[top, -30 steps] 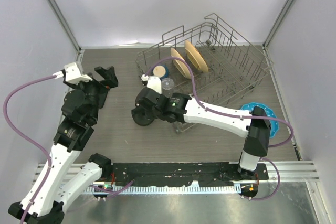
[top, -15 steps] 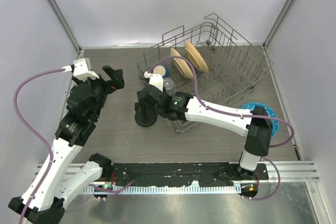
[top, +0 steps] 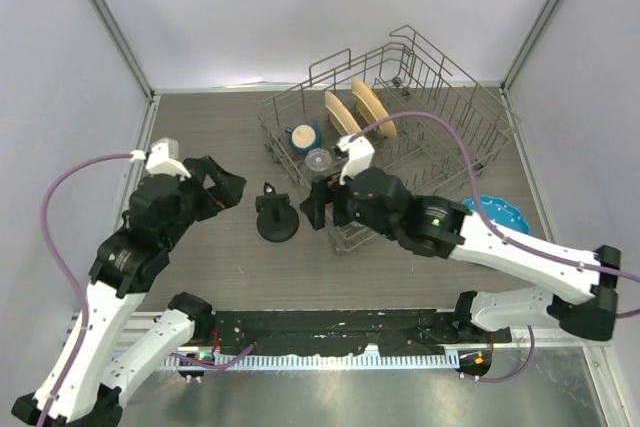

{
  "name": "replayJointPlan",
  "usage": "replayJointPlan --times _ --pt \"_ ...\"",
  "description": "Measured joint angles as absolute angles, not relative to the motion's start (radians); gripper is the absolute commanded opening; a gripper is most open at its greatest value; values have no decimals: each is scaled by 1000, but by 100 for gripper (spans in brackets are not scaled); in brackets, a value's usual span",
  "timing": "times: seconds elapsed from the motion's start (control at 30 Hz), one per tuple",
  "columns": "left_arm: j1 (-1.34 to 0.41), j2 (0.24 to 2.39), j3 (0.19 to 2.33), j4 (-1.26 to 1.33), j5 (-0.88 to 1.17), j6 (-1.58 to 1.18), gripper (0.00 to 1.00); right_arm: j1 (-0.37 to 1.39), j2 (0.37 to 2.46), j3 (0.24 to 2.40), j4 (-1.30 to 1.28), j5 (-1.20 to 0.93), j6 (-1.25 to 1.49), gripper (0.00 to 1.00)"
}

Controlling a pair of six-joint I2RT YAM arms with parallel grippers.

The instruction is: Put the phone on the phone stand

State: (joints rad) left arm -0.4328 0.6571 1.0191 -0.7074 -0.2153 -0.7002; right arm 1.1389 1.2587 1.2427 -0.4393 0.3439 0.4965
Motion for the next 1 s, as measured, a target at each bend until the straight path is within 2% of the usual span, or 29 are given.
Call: replayJointPlan --times 0.17,0.43,0.73,1.0 --pt "-430 748 968 -762 -56 -805 100 1119 1087 1126 -411 359 466 82" --pt "-369 781 731 -653 158 -989 100 1115 1003 1068 -402 365 446 82" --pt "-316 733 576 -420 258 -1096 98 1115 960 1050 -397 365 446 82" --pt "-205 712 528 -230 332 -1154 91 1115 960 1050 -397 365 446 82"
